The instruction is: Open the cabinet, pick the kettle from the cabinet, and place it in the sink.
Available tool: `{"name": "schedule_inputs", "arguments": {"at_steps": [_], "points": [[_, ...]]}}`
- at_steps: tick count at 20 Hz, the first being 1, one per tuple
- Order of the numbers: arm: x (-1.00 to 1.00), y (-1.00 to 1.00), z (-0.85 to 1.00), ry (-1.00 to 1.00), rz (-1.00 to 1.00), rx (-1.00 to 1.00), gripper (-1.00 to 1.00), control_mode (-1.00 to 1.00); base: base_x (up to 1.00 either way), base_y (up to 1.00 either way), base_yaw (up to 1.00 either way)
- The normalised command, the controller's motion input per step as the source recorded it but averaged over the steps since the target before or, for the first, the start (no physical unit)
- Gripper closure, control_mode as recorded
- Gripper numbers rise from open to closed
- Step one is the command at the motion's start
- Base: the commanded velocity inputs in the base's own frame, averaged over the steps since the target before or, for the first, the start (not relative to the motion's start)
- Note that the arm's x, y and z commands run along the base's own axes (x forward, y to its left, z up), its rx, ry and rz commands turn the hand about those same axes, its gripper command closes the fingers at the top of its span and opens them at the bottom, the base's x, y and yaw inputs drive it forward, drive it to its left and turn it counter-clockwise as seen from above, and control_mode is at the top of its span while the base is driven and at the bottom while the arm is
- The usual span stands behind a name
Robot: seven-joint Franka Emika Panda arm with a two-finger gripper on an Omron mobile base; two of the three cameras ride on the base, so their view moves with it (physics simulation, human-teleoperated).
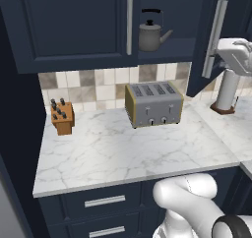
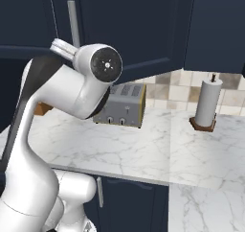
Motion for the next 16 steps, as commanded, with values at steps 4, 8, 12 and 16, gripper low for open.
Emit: {"name": "schedule_inputs", "arguments": {"at_steps": [4,8,12,16], "points": [[-0.28,0.01,0.25,-0.14,0.19,0.0,-1.0,-1.0,0.0,0.0,0.0],[-0.53,0.0,0.25,-0.2,0.13,0.0,-1.0,-1.0,0.0,0.0,0.0],[-0.9,0.0,0.09,-0.27,0.08,-0.05,-1.0,-1.0,0.0,0.0,0.0],[-0.95,0.39,0.0,-0.24,0.06,-0.1,-1.0,-1.0,0.0,0.0,0.0]]}}
